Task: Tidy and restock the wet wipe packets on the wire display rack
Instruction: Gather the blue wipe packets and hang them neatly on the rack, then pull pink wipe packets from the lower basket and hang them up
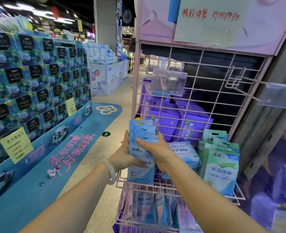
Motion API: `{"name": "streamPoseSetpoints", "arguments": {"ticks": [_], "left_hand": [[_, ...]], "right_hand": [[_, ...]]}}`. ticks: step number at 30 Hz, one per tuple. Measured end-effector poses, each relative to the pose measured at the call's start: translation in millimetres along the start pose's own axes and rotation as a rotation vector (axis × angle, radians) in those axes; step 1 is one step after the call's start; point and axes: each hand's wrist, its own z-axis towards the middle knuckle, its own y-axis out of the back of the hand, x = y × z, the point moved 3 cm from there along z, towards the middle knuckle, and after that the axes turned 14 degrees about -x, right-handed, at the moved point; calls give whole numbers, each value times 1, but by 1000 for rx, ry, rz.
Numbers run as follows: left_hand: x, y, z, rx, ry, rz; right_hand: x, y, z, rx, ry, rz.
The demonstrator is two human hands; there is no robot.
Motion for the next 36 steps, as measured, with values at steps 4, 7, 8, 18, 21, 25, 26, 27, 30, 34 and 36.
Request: {"name": "streamPoseSetpoints", "arguments": {"ticks": [4, 7, 8, 18, 21, 25, 26, 27, 30, 34, 36], "left_hand": [[-7, -1, 5, -5, -9, -34], [-5, 4, 9, 2, -2, -7], [-3, 5, 9, 0, -1, 15], [-9, 2, -10, -58, -24, -205], [-14, -7, -8, -86, -40, -272], [-5, -3, -3, -155, 2, -265], [-3, -1, -5, -180, 30, -238], [-3, -2, -8, -213, 52, -206], [-17, -3, -24, -423, -66, 58], [-56, -30, -57, -579, -554, 159], [-61, -63, -67, -382, -554, 150]], "right_hand": [[4, -6, 5, -33, -93, 3], [8, -10, 12, -23, -153, 5], [6, -10, 13, -19, -165, -13], [-9, -1, 3, -36, -40, -201], [-6, -10, 0, -56, -94, -39], [1, -2, -3, -23, -169, 29], [0, 3, -4, -26, -165, -5], [-1, 7, -7, -24, -149, -76], [6, 29, -21, -37, 43, -295], [27, 78, -36, -213, 373, -232], [37, 114, -39, -401, 490, -227]]}}
